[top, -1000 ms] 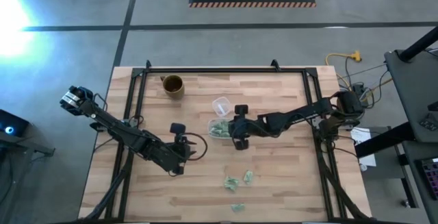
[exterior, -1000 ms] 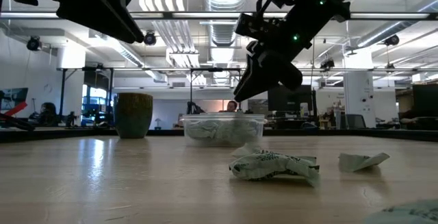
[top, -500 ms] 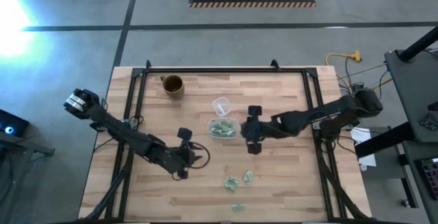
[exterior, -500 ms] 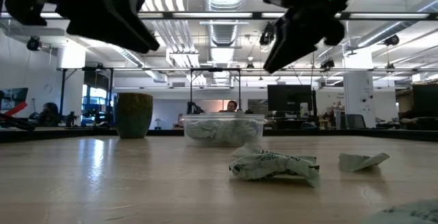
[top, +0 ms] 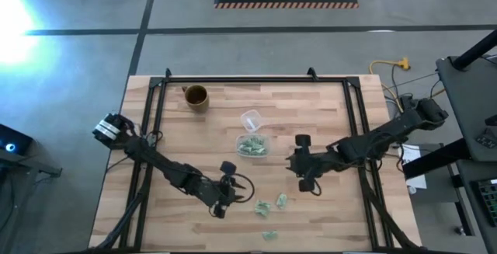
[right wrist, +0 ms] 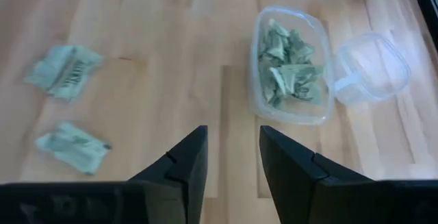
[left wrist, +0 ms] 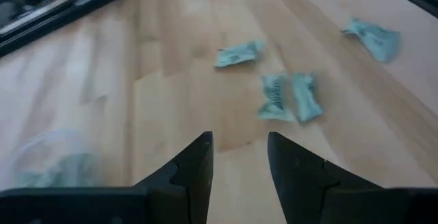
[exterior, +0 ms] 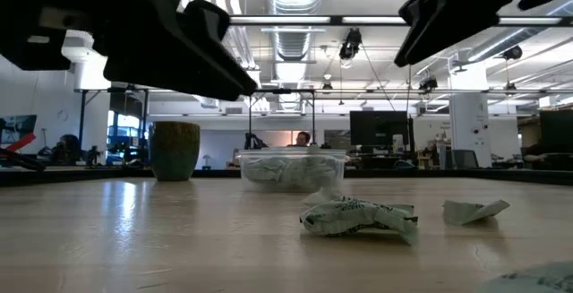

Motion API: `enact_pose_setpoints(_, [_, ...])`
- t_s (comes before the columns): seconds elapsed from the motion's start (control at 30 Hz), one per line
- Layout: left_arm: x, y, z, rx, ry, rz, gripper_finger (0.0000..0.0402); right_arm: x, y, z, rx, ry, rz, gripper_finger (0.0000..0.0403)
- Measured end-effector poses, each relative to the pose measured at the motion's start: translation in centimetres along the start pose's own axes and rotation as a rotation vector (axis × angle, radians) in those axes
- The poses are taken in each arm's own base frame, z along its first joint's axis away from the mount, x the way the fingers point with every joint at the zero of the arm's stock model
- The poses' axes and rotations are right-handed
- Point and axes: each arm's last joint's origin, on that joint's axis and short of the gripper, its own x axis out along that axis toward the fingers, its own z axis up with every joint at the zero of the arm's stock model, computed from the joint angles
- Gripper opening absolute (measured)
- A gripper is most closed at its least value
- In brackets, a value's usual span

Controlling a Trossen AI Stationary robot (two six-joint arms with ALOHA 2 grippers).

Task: Pick and place Stevia / Truvia into bins
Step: Put the stevia packet into the bottom transparent container

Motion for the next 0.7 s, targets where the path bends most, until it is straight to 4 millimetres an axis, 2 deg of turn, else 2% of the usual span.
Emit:
enact_pose_setpoints(0.13, [1.2,-0.8,-0.3,0.017,-0.066,-0.069,0.0123,-0.7,0.4,-0.2,0.008,-0.027,0.021,0.0118])
enact_pose_setpoints(0.3, [2.7,-1.2,-1.0,0.044,-0.066,-0.077,0.0123,-1.2,0.6,0.0,0.048,-0.057,0.036,0.0112])
enact_pose_setpoints(0.57, [4.5,-0.8,-1.1,0.043,-0.079,-0.118,0.0123,-1.0,0.8,-0.2,0.046,-0.059,0.039,0.0111])
enact_pose_setpoints(0.7, [5.2,-0.4,-1.0,0.025,-0.086,-0.206,0.0123,-1.0,0.8,-0.2,0.049,-0.06,0.039,0.0111])
